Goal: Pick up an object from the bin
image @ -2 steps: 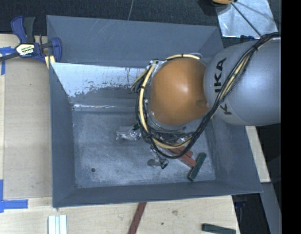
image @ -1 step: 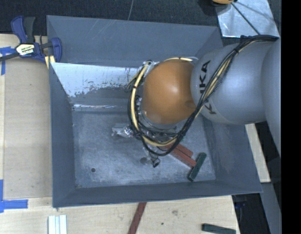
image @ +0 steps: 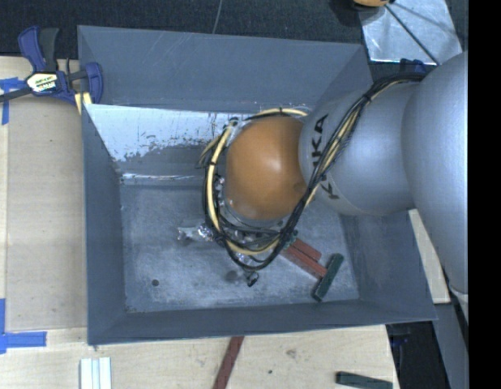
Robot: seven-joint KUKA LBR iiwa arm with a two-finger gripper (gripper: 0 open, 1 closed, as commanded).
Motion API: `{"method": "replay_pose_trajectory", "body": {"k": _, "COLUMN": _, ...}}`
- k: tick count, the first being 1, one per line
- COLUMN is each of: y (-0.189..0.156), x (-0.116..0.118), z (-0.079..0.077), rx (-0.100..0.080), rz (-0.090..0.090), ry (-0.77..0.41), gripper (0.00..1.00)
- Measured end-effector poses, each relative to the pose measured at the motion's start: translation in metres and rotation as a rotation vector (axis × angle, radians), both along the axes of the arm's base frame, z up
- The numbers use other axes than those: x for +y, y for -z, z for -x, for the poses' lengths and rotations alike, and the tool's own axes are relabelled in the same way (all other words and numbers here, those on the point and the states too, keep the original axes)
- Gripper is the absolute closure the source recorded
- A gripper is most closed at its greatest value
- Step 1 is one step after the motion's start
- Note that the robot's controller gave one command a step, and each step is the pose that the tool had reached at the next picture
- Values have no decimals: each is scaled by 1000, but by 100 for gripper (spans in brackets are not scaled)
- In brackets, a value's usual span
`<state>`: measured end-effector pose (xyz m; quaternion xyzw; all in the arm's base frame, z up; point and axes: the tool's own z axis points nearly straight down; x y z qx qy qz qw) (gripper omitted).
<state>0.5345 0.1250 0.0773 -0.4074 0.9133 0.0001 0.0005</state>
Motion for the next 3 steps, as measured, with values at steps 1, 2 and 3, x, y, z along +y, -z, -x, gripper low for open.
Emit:
{"method": "replay_pose_trajectory", "body": {"k": 1, "y": -22, "x": -59, "z": -18, "rx": -1, "rz": -1, "ry": -26, "gripper": 0}}
{"method": "replay_pose_trajectory", "body": {"k": 2, "y": -46, "x": -69, "z": -31, "rx": -2, "rz": 4, "ry": -63, "gripper": 0}}
{"method": "replay_pose_trajectory", "body": {"k": 3, "y": -26, "x": -109, "z": -80, "rx": -6, "rz": -1, "ry": -176, "gripper": 0}}
